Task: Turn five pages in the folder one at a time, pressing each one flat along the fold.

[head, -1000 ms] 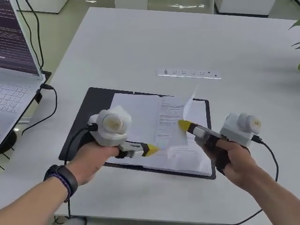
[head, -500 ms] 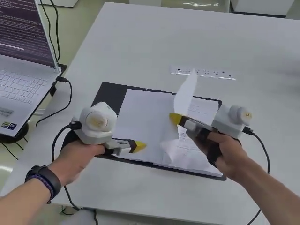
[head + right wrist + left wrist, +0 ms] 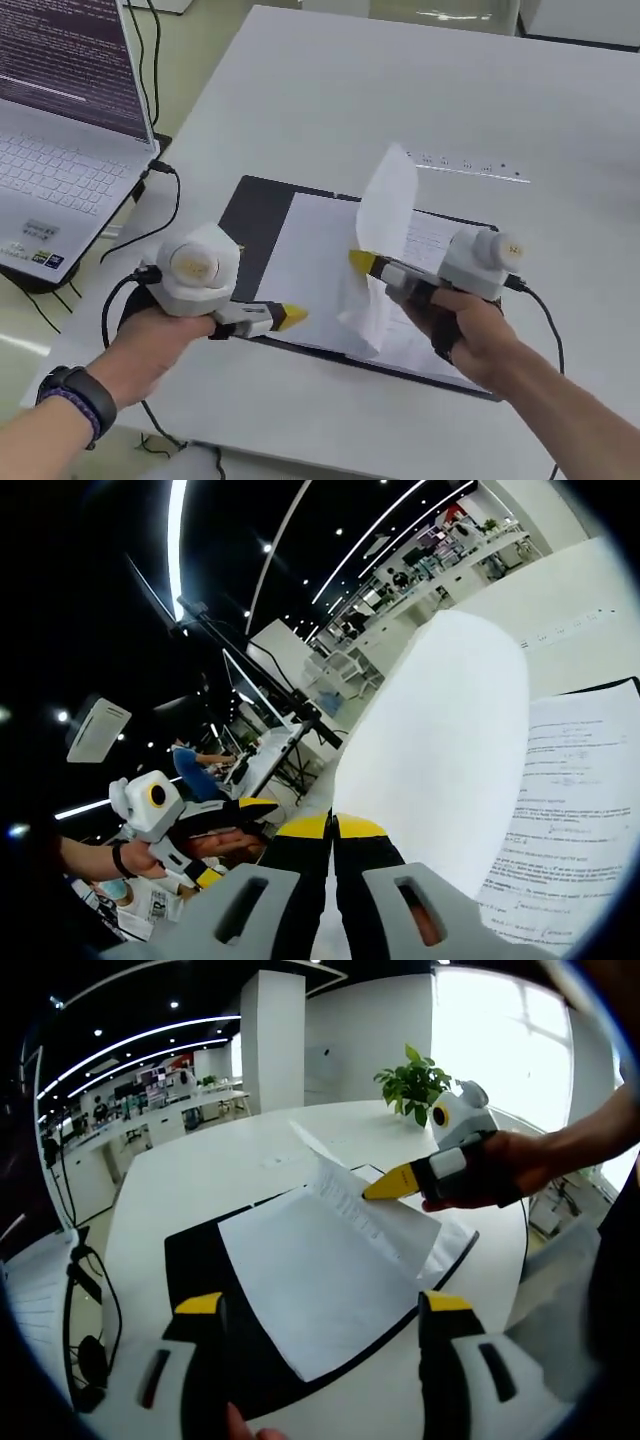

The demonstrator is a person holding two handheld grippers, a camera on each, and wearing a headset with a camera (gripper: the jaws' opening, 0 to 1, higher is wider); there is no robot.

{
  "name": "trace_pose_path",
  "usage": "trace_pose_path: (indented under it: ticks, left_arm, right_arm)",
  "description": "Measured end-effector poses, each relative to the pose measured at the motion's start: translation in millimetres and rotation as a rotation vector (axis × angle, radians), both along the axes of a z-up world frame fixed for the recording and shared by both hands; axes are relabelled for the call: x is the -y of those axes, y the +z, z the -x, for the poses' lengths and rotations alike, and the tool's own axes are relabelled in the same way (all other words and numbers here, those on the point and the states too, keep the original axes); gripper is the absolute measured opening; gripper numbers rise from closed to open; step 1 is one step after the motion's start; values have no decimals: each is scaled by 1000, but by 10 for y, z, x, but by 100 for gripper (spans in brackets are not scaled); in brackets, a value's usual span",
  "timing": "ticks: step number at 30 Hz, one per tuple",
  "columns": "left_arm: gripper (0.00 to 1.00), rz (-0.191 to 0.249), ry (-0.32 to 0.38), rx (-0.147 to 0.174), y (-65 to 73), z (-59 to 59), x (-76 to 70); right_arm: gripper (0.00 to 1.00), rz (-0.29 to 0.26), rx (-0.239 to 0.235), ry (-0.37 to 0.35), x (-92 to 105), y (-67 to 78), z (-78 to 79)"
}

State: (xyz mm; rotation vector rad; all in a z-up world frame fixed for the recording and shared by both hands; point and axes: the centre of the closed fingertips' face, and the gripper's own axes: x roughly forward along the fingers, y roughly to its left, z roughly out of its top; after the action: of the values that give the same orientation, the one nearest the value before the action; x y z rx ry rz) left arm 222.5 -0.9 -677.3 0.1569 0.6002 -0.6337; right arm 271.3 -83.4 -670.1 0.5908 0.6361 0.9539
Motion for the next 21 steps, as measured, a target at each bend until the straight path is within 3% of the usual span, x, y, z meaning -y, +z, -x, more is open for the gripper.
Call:
trace_pose_path:
  ticks: [12,21]
  left_arm:
    - [78,5,24,4,33,44,-208]
    - [78,23,45,9,53,41,-246]
  right_arm:
    - [0,23,-44,55,-316,-200,67]
    - [0,19,-97,58,-547,-360,74]
